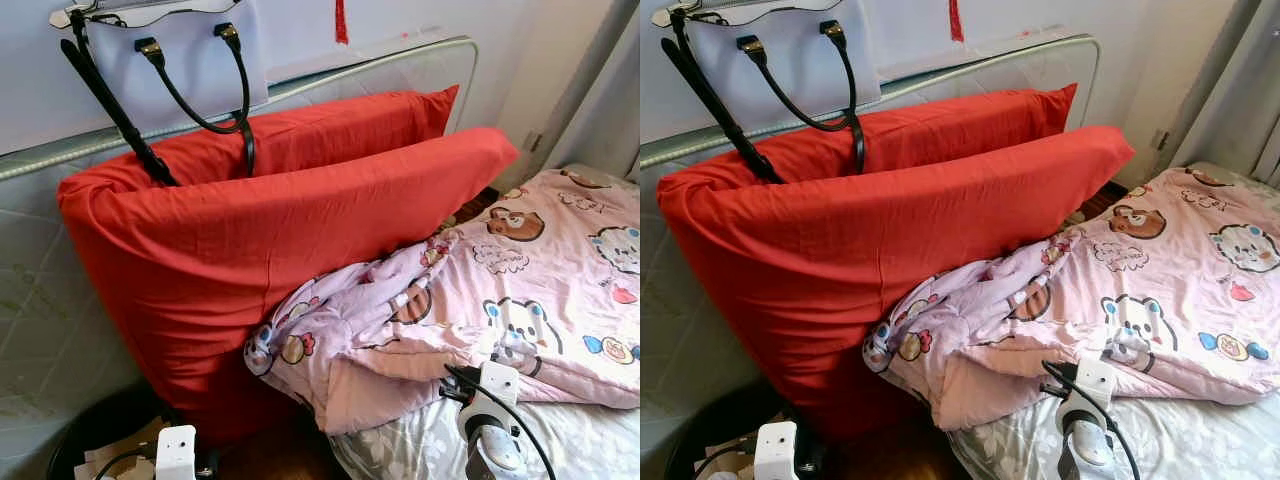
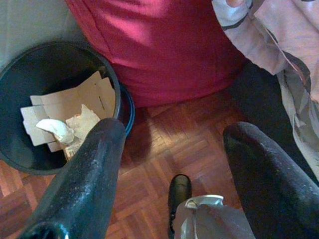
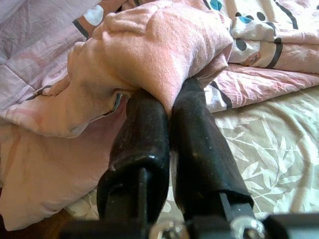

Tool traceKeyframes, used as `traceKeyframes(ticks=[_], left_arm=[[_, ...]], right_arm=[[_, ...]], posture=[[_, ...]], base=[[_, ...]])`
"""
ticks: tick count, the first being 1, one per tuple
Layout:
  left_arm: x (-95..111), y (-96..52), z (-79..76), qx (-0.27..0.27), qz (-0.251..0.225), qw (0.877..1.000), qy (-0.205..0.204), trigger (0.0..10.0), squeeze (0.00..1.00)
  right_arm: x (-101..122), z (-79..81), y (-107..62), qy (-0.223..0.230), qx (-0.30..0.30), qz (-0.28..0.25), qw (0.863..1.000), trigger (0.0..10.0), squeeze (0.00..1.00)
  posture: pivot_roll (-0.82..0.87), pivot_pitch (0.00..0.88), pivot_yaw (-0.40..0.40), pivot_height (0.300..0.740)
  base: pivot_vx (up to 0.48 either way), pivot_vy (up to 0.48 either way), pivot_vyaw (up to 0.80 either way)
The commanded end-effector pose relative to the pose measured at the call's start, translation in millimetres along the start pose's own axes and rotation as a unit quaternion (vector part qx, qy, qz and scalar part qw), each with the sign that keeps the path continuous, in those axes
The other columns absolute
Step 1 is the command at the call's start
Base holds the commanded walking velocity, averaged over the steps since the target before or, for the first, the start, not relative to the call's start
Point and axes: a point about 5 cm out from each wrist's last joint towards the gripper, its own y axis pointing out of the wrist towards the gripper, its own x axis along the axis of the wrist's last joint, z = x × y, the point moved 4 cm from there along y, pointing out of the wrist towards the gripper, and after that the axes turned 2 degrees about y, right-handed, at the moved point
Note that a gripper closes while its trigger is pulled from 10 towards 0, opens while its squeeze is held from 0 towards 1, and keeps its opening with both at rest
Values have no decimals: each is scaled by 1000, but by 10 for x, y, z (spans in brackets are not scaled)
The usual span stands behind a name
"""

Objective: Clean up the room

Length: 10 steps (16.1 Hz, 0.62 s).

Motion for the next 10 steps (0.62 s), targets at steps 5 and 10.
traceKeyframes(ticks=[5,10], left_arm=[[-70,-27,38,5,8,1000,-2,10000,0],[-91,-36,41,6,11,1000,-2,10000,0]], right_arm=[[6,20,-11,-1,4,-9,1000,10000,0],[8,33,-13,-6,7,-11,1000,10000,0]], posture=[[68,0,-27,740],[69,0,-29,740]], base=[[0,0,0],[-193,0,0]])
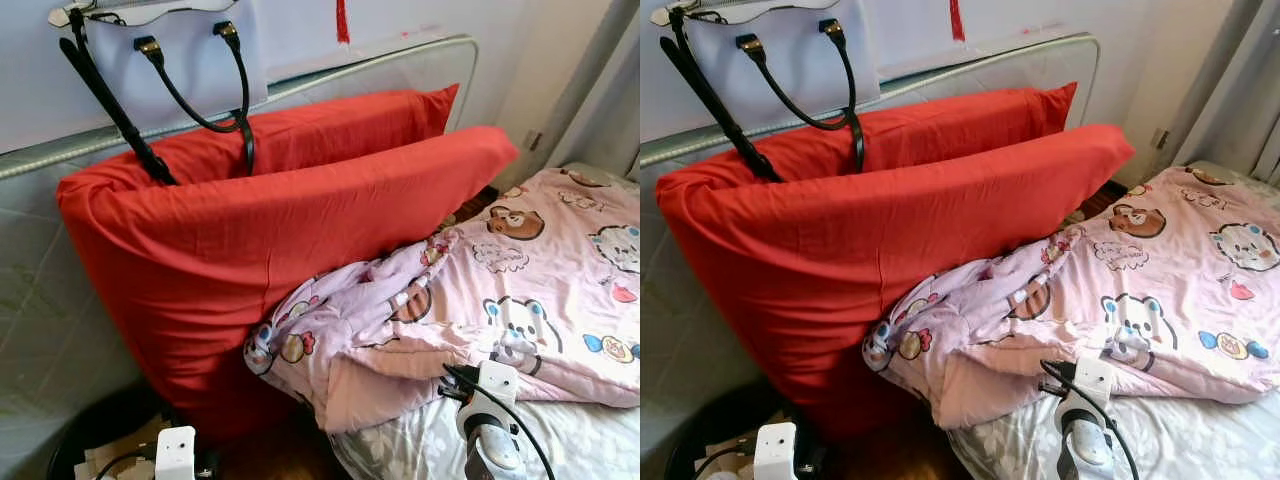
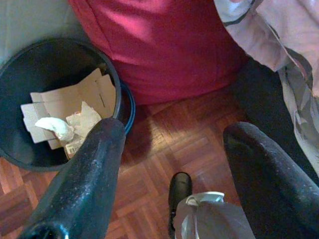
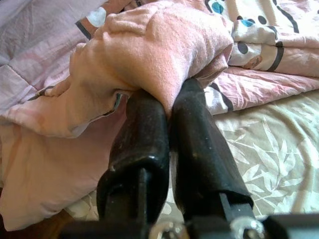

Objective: Clean up the room

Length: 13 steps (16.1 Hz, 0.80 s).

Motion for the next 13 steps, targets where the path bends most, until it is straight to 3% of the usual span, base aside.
traceKeyframes(ticks=[1,8,13], left_arm=[[-88,-32,39,5,12,1000,-2,10000,0],[-104,-39,37,5,14,1000,0,10000,0],[-123,-48,37,4,16,1000,2,10000,0]], right_arm=[[-9,13,-12,-1,2,-4,1000,10000,0],[6,19,-14,-1,2,-9,1000,10000,0],[122,-24,-11,0,-12,-45,999,10000,0]], posture=[[68,0,-27,740],[70,0,-29,740],[68,0,-30,740]], base=[[-240,0,0],[-242,0,0],[-242,0,0]])
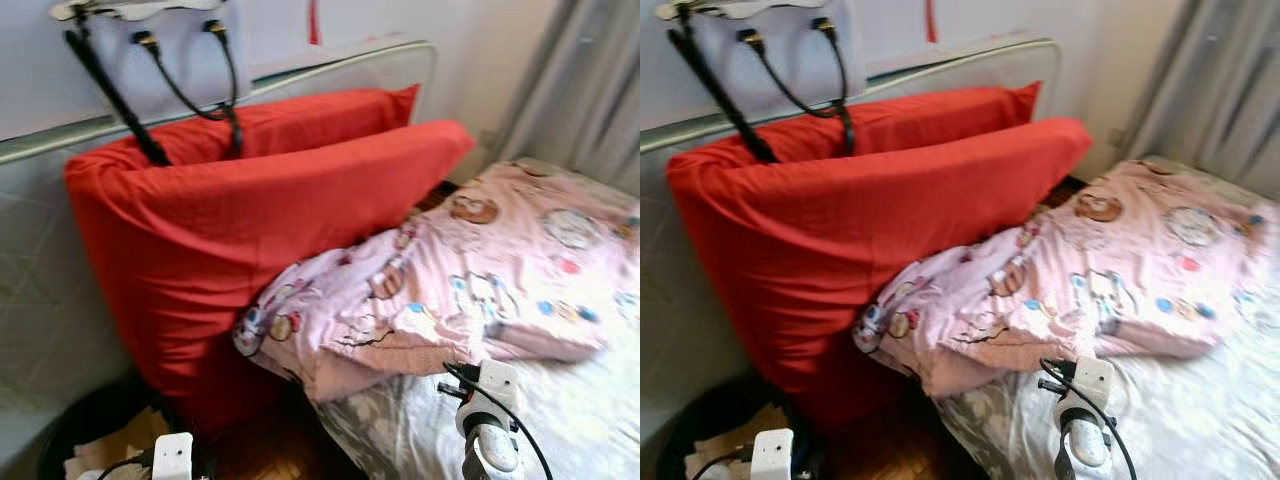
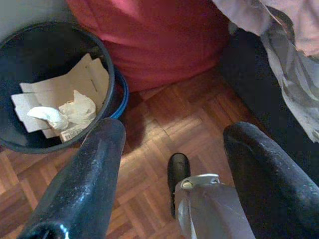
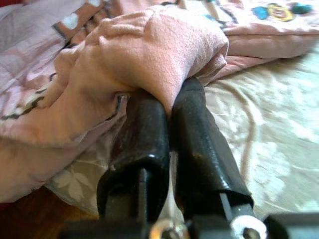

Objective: Clean up the room

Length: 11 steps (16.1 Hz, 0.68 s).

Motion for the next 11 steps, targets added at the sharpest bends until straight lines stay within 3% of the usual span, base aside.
traceKeyframes(ticks=[1,11], left_arm=[[-41,-12,4,0,7,1000,1,10000,0],[-63,-22,15,0,9,1000,2,10000,0]], right_arm=[[83,-43,16,-3,-4,-19,1000,10000,0],[166,43,12,-2,11,-47,999,10000,0]], posture=[[68,0,-30,740],[68,0,-29,740]], base=[[-244,0,0],[-243,0,0]])
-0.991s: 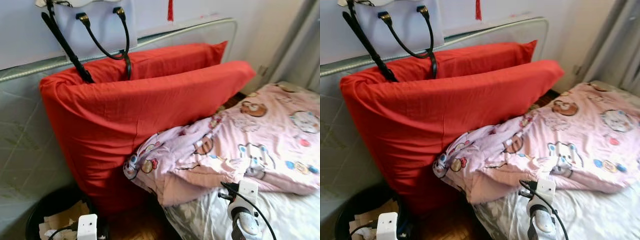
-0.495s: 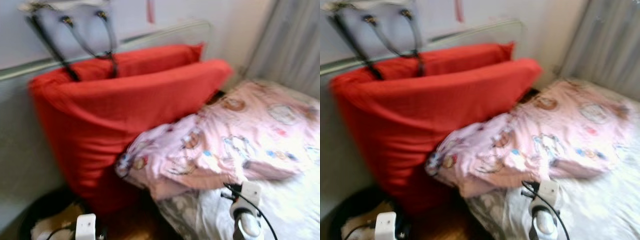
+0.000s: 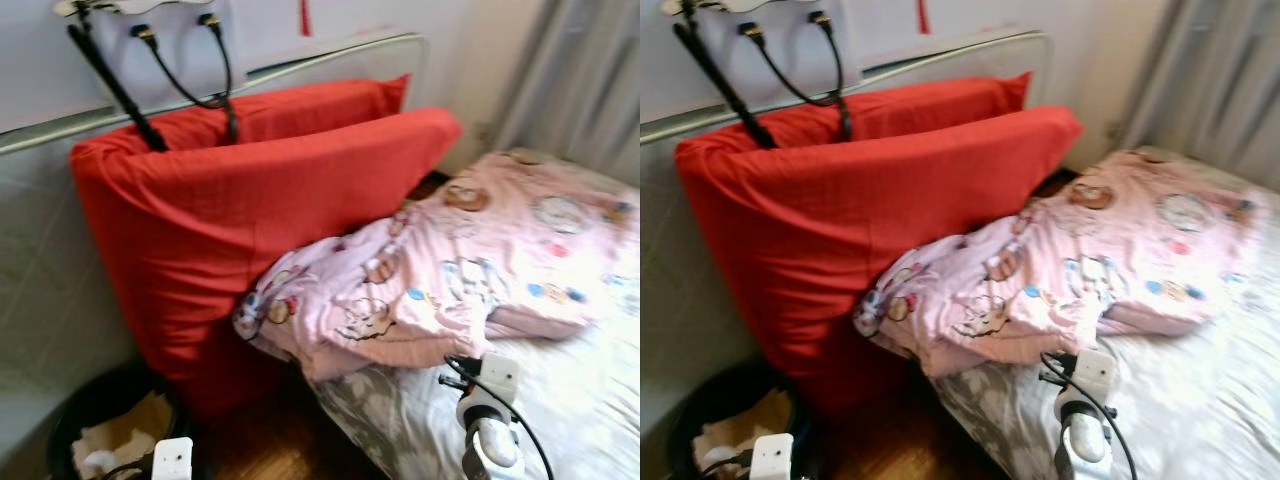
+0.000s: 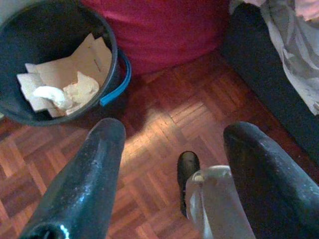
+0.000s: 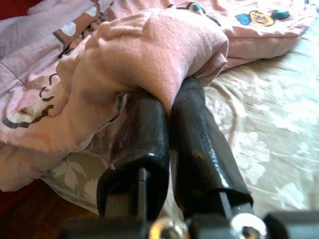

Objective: Clean up the room

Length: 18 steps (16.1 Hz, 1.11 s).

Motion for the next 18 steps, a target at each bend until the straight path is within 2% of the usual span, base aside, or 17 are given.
traceKeyframes(ticks=[1,6,9,10,13,18], left_arm=[[-44,-16,-16,-2,6,1000,-1,10000,0],[-49,-19,-29,-4,6,1000,0,10000,0],[-65,-25,-14,-2,8,1000,0,10000,0],[-69,-27,-10,-2,9,1000,0,10000,0],[-68,-27,-13,-2,8,1000,0,10000,0],[-73,-27,-11,0,10,1000,6,10000,0]], right_arm=[[82,-10,17,-6,3,-19,1000,10000,0],[132,18,21,-20,11,-33,999,10000,0],[244,46,37,-32,15,-61,998,10000,0],[309,103,36,-64,31,-80,994,10000,0],[355,152,26,-74,40,-97,992,10000,0],[478,74,19,-72,16,-129,989,10000,0]], posture=[[68,0,-30,740],[67,0,-31,740],[65,0,-31,740],[66,0,-31,740],[67,0,-31,740],[66,0,-30,740]], base=[[-240,0,0],[-251,0,0],[-249,0,0],[-251,0,0],[-254,0,0],[-101,0,0]])
